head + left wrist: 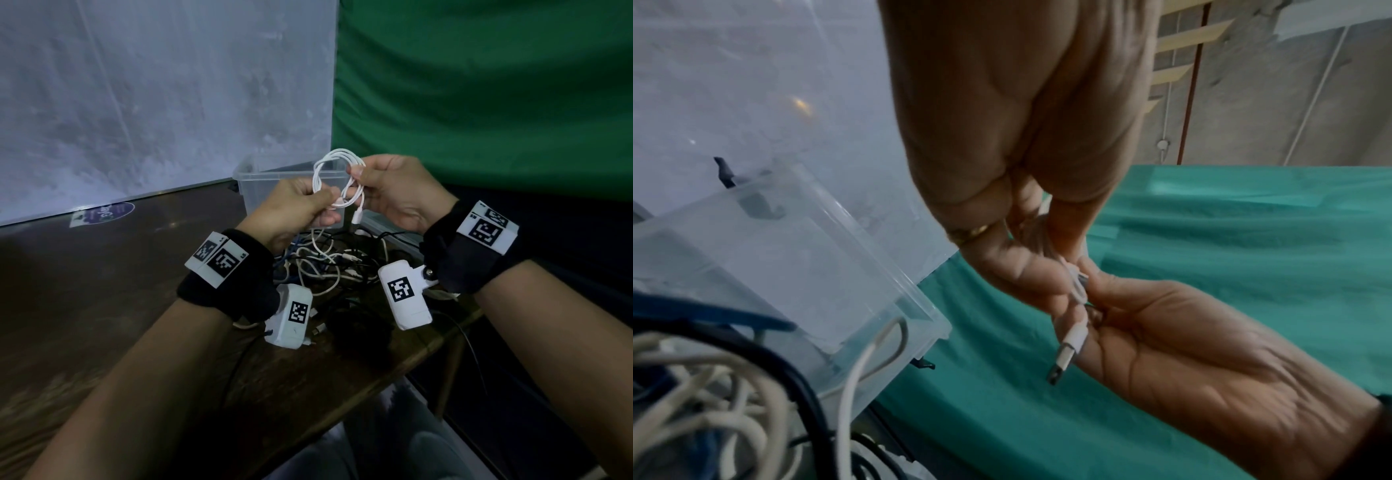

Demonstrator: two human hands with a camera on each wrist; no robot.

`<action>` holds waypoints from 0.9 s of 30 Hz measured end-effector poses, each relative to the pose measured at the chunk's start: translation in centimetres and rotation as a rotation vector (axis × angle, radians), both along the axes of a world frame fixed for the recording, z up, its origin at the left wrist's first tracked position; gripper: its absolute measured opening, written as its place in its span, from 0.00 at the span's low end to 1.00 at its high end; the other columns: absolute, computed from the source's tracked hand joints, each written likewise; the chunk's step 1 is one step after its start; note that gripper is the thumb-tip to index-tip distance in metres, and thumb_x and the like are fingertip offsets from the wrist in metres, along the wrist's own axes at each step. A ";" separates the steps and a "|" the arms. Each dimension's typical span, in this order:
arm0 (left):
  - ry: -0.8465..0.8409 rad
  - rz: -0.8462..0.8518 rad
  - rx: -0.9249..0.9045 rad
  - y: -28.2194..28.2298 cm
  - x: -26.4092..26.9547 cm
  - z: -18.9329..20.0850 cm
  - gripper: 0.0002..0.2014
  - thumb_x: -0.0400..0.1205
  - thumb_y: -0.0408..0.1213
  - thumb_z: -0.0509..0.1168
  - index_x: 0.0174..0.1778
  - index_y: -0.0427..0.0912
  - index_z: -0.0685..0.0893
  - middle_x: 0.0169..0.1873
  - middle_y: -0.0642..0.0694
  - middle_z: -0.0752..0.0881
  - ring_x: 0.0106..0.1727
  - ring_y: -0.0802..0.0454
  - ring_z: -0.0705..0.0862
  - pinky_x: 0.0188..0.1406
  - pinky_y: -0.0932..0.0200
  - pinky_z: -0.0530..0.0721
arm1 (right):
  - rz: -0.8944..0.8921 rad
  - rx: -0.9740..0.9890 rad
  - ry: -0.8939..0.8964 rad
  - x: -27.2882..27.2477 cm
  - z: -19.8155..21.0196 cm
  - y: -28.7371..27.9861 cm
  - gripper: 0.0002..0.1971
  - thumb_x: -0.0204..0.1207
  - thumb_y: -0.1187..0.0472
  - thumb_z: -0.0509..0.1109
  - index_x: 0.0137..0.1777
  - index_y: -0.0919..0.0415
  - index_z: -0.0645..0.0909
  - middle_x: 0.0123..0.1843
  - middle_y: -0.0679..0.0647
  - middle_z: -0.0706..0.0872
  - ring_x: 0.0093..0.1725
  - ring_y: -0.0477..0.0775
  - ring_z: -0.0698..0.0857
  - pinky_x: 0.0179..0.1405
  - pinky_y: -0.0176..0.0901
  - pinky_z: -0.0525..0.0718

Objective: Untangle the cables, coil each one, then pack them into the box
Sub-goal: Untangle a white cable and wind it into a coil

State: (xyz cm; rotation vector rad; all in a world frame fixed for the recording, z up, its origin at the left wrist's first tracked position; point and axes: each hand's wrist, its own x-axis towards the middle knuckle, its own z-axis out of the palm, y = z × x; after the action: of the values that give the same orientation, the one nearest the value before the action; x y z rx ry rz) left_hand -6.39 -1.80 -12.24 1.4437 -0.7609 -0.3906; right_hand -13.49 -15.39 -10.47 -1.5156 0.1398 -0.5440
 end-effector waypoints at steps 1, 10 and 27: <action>0.018 -0.026 -0.002 0.0 -0.1 0.0 0.07 0.84 0.32 0.62 0.40 0.38 0.82 0.29 0.49 0.88 0.27 0.60 0.86 0.28 0.74 0.83 | 0.020 0.017 -0.003 0.0 -0.1 0.1 0.07 0.79 0.70 0.66 0.40 0.64 0.81 0.31 0.55 0.83 0.26 0.46 0.84 0.32 0.38 0.84; -0.053 0.094 -0.197 -0.2 -0.8 0.5 0.17 0.88 0.47 0.51 0.38 0.43 0.76 0.27 0.45 0.74 0.19 0.62 0.73 0.15 0.70 0.67 | 0.083 0.004 0.023 0.0 -0.1 0.4 0.07 0.81 0.69 0.64 0.43 0.62 0.81 0.30 0.52 0.79 0.25 0.43 0.71 0.22 0.32 0.70; -0.428 0.308 0.125 1.1 1.7 0.9 0.23 0.86 0.50 0.57 0.26 0.41 0.71 0.19 0.46 0.73 0.15 0.57 0.70 0.19 0.62 0.68 | -0.140 -0.289 0.241 -1.2 0.2 -1.3 0.04 0.75 0.66 0.73 0.40 0.66 0.83 0.18 0.47 0.80 0.16 0.40 0.73 0.15 0.28 0.68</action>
State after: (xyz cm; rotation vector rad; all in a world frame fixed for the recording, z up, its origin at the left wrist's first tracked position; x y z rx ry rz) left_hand -4.73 -0.70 -11.37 1.7584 -0.8452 0.1161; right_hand -14.70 -16.64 -10.29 -1.8617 0.3692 -0.5060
